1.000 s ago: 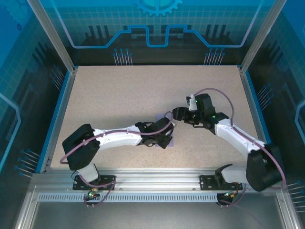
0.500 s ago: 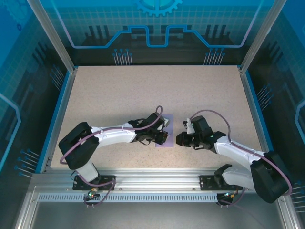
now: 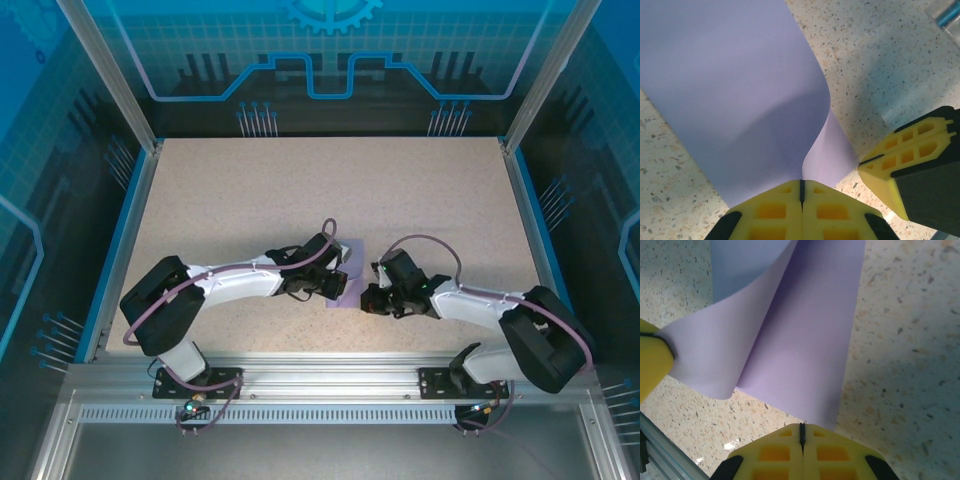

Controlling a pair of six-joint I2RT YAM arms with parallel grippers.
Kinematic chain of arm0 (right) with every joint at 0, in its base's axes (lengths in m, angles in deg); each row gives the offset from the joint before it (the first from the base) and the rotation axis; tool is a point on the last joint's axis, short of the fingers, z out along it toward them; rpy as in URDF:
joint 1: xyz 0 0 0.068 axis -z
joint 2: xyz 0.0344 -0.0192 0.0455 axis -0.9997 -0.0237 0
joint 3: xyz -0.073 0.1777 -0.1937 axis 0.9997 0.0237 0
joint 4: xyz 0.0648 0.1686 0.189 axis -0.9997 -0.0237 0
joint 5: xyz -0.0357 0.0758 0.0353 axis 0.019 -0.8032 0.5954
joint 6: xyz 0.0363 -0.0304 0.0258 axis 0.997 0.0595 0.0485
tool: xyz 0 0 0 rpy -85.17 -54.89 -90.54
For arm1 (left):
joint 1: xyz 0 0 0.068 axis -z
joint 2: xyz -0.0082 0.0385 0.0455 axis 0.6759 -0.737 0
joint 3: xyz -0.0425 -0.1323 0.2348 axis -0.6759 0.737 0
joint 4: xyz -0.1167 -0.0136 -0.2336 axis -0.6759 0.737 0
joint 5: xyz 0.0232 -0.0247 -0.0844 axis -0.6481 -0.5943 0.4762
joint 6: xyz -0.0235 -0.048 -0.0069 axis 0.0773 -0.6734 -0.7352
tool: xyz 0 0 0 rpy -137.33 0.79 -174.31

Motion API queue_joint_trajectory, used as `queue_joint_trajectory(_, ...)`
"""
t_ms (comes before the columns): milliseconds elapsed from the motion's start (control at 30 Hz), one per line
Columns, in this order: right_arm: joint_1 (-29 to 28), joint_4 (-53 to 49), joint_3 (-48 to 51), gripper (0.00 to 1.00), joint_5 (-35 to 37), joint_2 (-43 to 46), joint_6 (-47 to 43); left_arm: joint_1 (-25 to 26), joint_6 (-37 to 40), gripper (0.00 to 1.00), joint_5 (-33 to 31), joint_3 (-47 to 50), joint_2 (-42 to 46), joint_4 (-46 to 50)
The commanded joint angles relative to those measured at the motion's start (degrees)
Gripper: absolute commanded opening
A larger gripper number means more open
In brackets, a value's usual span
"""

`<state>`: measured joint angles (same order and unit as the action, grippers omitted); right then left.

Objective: Fold a paper plane with a square sheet of paper (fold left side to right side)
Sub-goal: Fold the triangle a second time at the center of the table.

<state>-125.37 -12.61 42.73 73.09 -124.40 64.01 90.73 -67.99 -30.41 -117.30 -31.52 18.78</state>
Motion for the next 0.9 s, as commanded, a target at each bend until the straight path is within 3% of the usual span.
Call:
queue_joint_trajectory(0, -1.2, 0.4, -2.2, 0.04, 1.8, -1.3, 0.7, -0.4, 1.4, 0.05, -1.5, -1.2, 0.4, 2.0)
queue_joint_trajectory(867, -2.5, -6.5, -2.9, 0.04, 3.8, -6.2, -0.5, -2.1, 3.5, 0.05, -3.4, -4.1, -4.3, 2.8)
